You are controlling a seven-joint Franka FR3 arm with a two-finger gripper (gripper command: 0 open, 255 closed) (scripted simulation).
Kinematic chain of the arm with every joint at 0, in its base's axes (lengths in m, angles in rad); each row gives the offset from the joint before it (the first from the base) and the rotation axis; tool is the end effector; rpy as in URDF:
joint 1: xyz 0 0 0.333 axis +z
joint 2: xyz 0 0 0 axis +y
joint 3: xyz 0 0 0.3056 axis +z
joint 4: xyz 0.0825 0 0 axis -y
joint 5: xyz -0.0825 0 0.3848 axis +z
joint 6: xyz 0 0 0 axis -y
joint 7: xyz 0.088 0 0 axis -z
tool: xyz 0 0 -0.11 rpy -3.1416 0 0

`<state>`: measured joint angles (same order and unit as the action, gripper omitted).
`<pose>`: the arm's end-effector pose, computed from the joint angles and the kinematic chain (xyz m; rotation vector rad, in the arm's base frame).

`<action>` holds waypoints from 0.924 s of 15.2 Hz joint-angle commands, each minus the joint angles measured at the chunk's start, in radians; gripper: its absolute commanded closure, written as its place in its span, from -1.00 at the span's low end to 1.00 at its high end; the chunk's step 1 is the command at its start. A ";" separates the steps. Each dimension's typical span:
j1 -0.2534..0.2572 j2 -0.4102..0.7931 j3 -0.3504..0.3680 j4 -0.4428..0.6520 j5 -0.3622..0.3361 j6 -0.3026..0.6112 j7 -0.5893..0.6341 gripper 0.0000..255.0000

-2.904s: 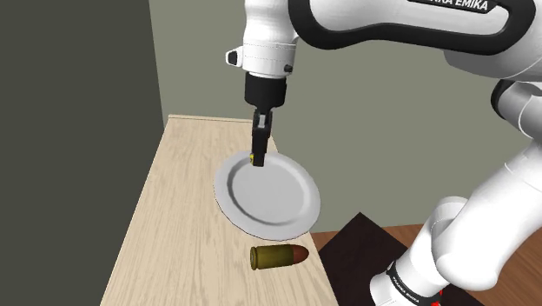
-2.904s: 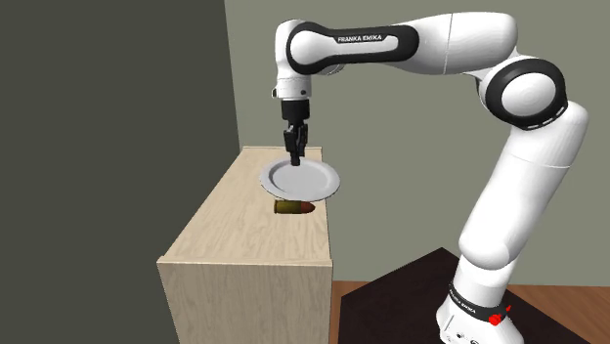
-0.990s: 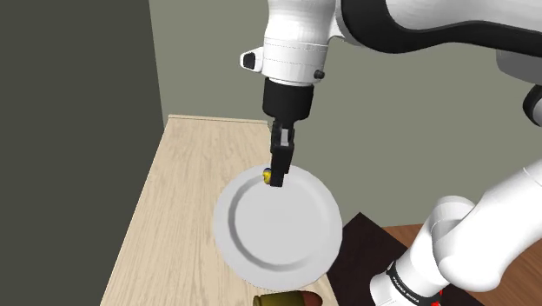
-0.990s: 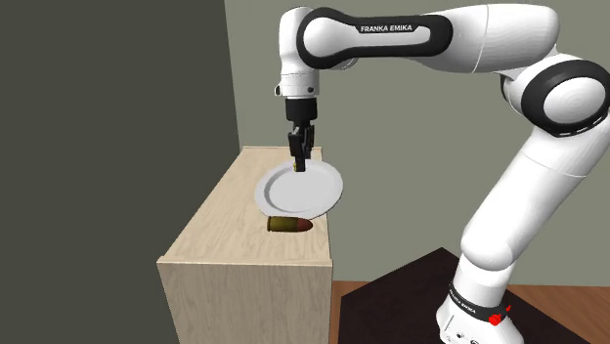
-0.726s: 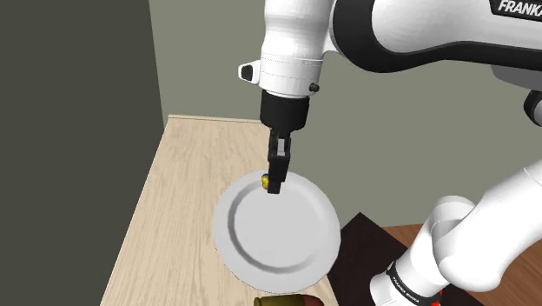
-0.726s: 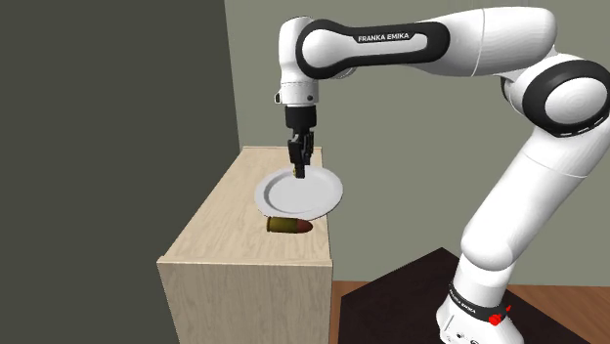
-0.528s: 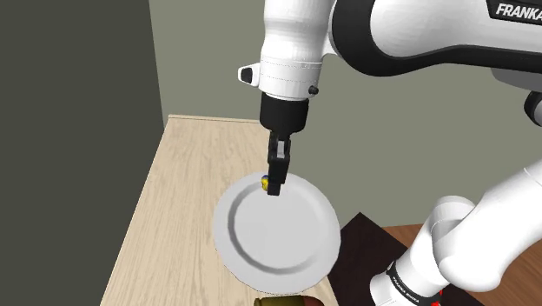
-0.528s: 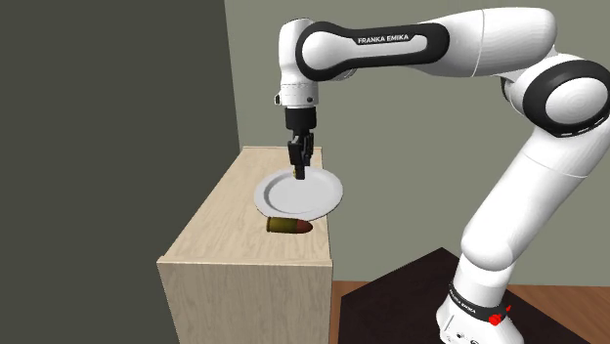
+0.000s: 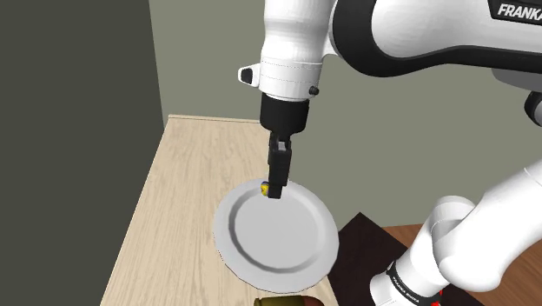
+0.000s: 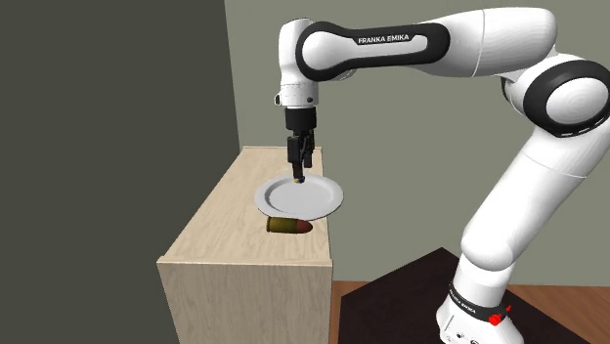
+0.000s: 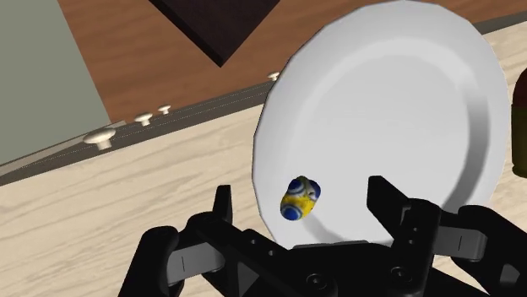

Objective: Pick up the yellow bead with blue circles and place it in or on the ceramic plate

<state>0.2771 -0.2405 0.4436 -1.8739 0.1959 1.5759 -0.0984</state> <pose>0.3367 0.3509 0.5806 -2.8327 -1.1893 0.1592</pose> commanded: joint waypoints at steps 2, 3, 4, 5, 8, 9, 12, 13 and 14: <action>0.000 0.001 0.000 0.000 0.000 0.001 0.000 -1.00; -0.002 0.011 -0.001 0.043 -0.005 -0.033 0.004 -1.00; -0.004 0.022 -0.003 0.087 -0.010 -0.066 0.008 -1.00; -0.006 0.035 -0.003 0.133 -0.015 -0.100 0.013 -1.00; -0.008 0.046 -0.003 0.170 -0.019 -0.127 0.017 -1.00; -0.008 0.046 -0.003 0.170 -0.019 -0.127 0.017 -1.00; -0.007 0.046 -0.003 0.170 -0.019 -0.127 0.017 -1.00; -0.007 0.046 -0.003 0.170 -0.019 -0.127 0.017 -1.00; -0.007 0.046 -0.003 0.170 -0.019 -0.127 0.017 -1.00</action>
